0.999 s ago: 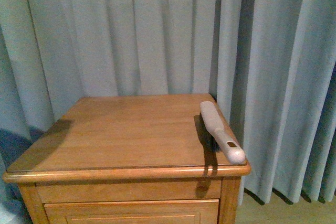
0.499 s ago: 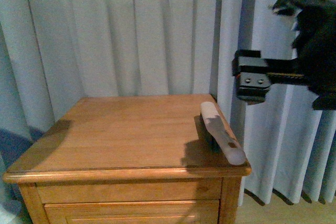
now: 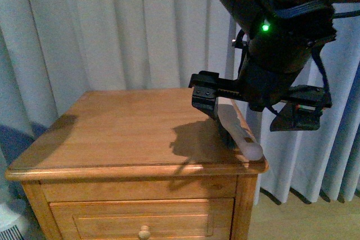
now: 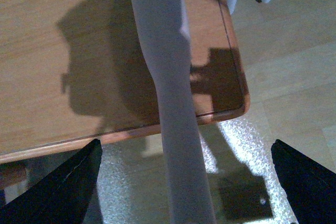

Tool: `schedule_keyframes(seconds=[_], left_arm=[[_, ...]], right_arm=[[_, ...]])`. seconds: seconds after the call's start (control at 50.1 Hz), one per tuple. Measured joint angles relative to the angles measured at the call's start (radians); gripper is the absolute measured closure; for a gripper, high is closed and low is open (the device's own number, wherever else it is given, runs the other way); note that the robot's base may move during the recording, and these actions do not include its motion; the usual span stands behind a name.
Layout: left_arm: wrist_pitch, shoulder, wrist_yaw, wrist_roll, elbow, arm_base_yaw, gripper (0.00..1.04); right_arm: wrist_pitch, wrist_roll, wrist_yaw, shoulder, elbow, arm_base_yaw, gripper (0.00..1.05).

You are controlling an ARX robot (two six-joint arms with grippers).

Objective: Clean up trash

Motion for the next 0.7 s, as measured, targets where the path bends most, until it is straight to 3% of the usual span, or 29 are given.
schedule_keyframes(seconds=[0.4, 0.699], left_arm=[[0.000, 0.000, 0.000, 0.000, 0.000, 0.000, 0.77], [0.000, 0.000, 0.000, 0.000, 0.000, 0.000, 0.77]], right_arm=[[0.006, 0.066, -0.035, 0.122, 0.026, -0.005, 0.08], [0.044, 0.064, -0.032, 0.129, 0.026, -0.010, 0.48]])
